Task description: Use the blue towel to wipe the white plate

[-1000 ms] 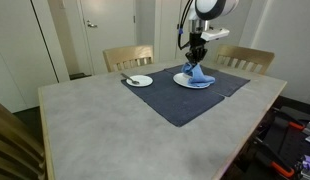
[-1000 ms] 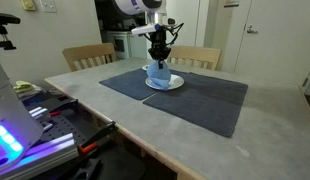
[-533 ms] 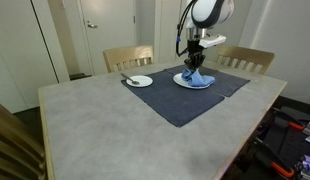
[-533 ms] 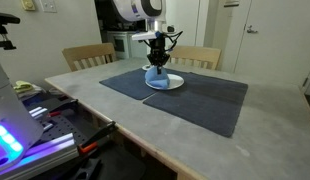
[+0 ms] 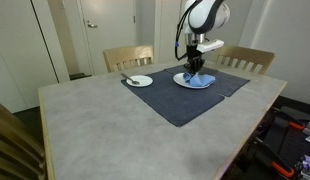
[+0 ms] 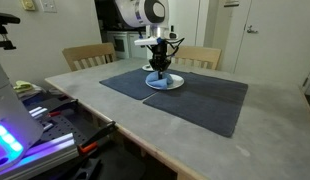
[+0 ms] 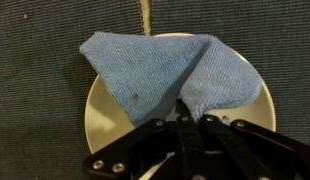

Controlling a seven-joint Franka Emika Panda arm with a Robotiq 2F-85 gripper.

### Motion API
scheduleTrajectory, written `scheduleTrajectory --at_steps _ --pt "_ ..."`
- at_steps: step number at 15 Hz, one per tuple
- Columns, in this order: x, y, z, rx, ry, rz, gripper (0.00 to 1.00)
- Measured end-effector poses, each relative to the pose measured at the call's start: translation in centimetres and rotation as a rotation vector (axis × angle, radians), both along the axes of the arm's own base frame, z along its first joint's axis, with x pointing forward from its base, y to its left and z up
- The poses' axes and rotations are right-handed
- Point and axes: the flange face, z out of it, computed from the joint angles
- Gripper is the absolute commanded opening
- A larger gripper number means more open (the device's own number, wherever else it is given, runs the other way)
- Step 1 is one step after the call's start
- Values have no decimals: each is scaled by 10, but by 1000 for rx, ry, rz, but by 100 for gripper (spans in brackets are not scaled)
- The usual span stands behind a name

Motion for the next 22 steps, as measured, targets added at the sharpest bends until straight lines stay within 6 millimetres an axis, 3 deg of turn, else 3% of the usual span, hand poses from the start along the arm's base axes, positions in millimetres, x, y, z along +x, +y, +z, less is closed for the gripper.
scheduleTrajectory --at_steps 3,11,18,22 --pt "7 -18 -17 24 10 -64 1" --pt "35 -53 -14 149 -94 -229 1" --pt "53 -27 -20 281 -23 -63 1" --pt "42 -28 -26 320 145 -45 1"
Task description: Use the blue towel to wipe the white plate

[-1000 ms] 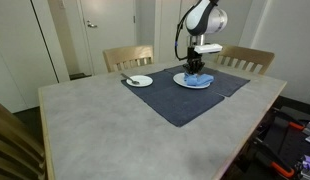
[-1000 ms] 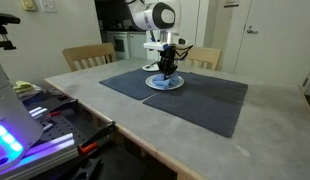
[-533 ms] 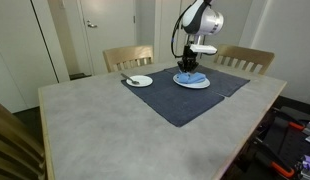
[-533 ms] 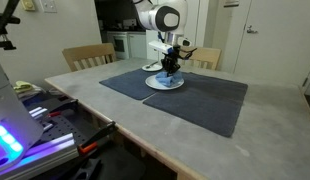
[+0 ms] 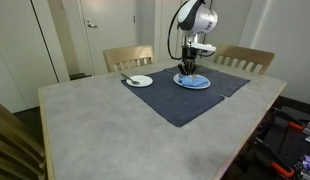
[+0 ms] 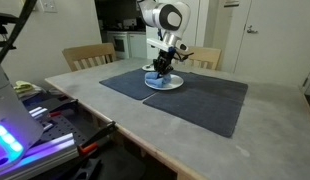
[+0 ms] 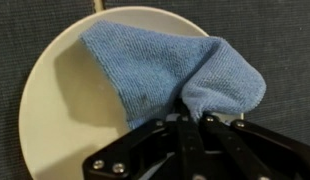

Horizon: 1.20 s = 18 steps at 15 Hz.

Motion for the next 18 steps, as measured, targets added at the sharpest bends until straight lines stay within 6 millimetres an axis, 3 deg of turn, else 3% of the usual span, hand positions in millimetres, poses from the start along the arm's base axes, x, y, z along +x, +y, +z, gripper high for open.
scheduleTrajectory --at_steps 5,10,14,18 --pt "-19 -29 -11 -22 188 -65 1" --pt "-15 -54 -9 -79 178 -165 1" --pt "2 -58 0 -112 48 -180 1" --pt "19 -46 6 -133 -73 -167 1"
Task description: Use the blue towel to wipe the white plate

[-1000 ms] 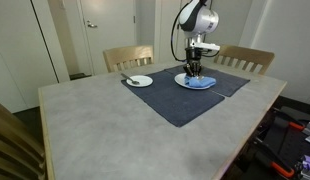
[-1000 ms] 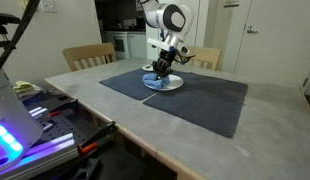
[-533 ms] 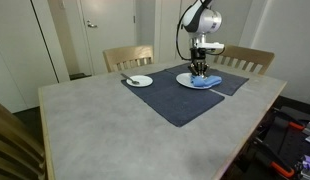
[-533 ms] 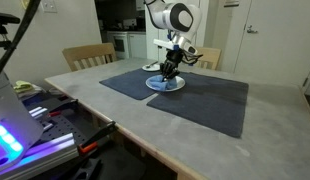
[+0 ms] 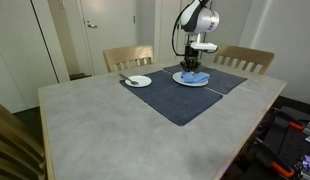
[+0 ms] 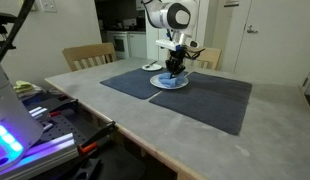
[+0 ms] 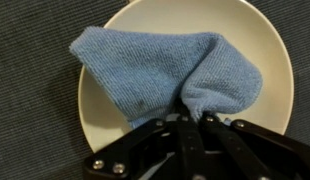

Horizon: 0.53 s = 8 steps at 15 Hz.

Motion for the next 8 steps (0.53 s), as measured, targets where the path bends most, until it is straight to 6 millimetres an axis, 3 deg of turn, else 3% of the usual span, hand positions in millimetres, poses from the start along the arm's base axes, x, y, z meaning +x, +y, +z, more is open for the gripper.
scheduleTrajectory --at_steps 8 --pt "5 49 -3 72 32 153 1"
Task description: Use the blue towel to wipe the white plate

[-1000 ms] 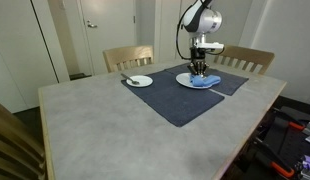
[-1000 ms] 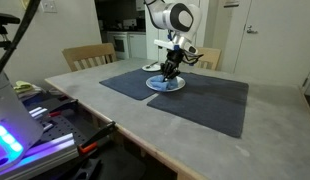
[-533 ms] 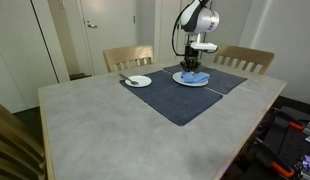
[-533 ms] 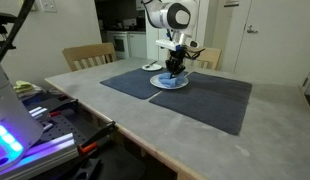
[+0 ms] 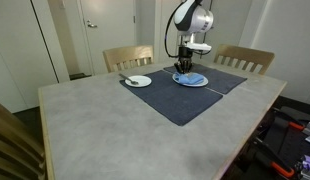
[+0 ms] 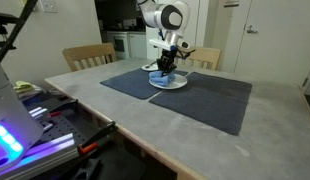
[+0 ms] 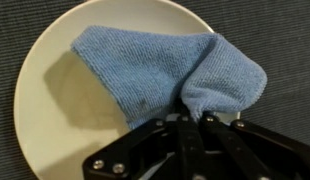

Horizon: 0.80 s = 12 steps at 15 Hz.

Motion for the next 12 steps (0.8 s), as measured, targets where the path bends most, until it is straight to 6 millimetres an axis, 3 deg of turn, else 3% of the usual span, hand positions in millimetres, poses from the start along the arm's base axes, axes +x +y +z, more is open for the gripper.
scheduleTrajectory --at_steps 5,12 --pt "-11 8 -8 42 129 52 1" --pt "-8 3 -7 6 132 25 1"
